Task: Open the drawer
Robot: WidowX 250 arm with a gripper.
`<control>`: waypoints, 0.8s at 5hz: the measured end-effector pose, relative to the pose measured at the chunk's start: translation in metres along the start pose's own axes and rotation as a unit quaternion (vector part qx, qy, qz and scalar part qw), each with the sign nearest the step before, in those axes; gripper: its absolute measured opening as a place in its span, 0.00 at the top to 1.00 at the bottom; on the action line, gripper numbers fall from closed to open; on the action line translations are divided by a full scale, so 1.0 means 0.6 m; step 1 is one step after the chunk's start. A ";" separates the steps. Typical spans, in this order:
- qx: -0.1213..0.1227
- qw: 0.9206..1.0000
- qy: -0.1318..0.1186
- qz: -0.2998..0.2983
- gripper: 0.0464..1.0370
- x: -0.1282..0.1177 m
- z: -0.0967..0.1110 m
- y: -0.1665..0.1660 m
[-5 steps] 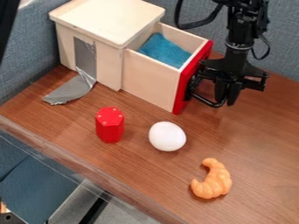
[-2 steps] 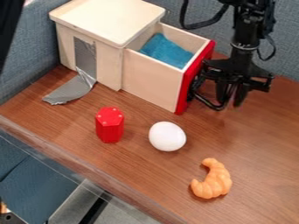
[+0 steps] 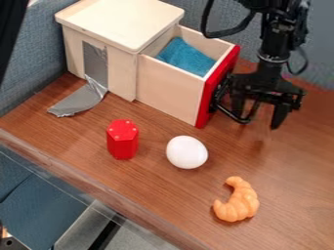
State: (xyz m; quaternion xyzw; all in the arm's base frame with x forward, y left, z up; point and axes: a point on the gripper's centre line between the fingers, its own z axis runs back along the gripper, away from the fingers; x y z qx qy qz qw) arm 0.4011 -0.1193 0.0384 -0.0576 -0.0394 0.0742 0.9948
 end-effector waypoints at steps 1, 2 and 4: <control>-0.006 1.000 -0.006 0.001 0.04 -0.005 0.031 -0.003; -0.009 1.000 -0.016 0.005 0.04 -0.011 0.073 -0.003; -0.022 0.999 -0.036 0.007 0.04 -0.047 0.145 0.005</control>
